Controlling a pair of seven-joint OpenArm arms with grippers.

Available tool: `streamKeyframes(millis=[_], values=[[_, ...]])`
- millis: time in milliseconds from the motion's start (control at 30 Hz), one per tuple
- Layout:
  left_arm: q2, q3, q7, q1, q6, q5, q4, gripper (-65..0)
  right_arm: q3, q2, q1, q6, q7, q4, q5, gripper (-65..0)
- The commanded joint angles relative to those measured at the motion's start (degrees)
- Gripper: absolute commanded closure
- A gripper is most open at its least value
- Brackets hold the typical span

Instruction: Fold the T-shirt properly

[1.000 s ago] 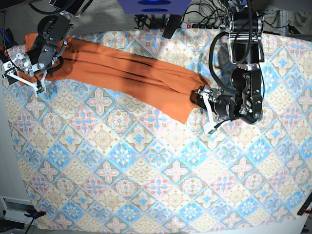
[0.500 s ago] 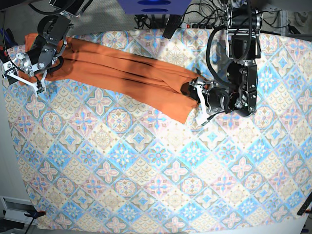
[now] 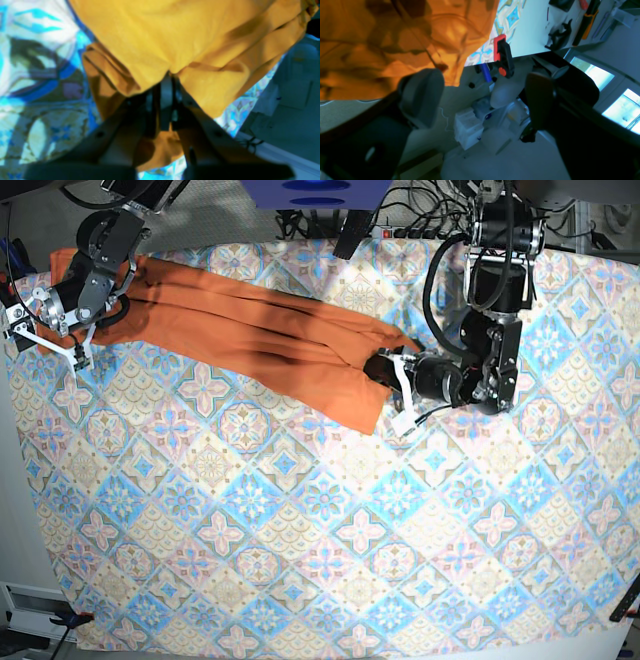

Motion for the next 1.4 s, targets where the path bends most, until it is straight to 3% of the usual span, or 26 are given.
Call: streamKeyframes(millis=[0,133,500,767,1000,1133,1267,1367], values=[[0.1,-0.9,3.6,0.9,0.6,4.1,-0.8,0.0,0.2,0.5,0.4,-0.3,-0.2,1.2,-1.1,-51.5],[-2.3,-6.3,3.7,0.1,0.6,4.4,-0.8,0.0,0.2,0.6,0.4,-0.3,-0.2,1.2,-1.1,-51.5],[-8.8,-12.0,3.6,-0.2,0.6,4.3,-0.8,0.0,3.0,0.3,0.8,-0.3,-0.2,1.3,-1.1,-51.5],[-12.9,-12.1,2.8,-1.2,0.6,4.2,-0.8,0.0,6.5,-1.2,0.8,-0.3,3.4,1.7,-1.1,-51.5],[-19.3,-12.5,0.8,-2.0,0.6,4.0,-0.9,0.0,7.5,-2.3,0.6,-0.3,4.6,1.6,-1.1,-51.5],[-19.3,-13.3,4.5,-2.0,0.6,3.9,0.7,0.0,7.2,-2.3,0.6,-0.3,4.6,1.6,-1.1,-51.5],[-16.1,-13.6,9.5,-1.9,0.6,2.2,12.2,0.0,7.2,-2.3,0.6,-0.3,4.6,1.6,-1.1,-51.5],[-13.9,-13.7,9.5,-2.0,0.6,-1.4,22.6,0.0,7.3,-2.3,0.6,-0.3,4.6,1.6,-1.1,-51.5]])
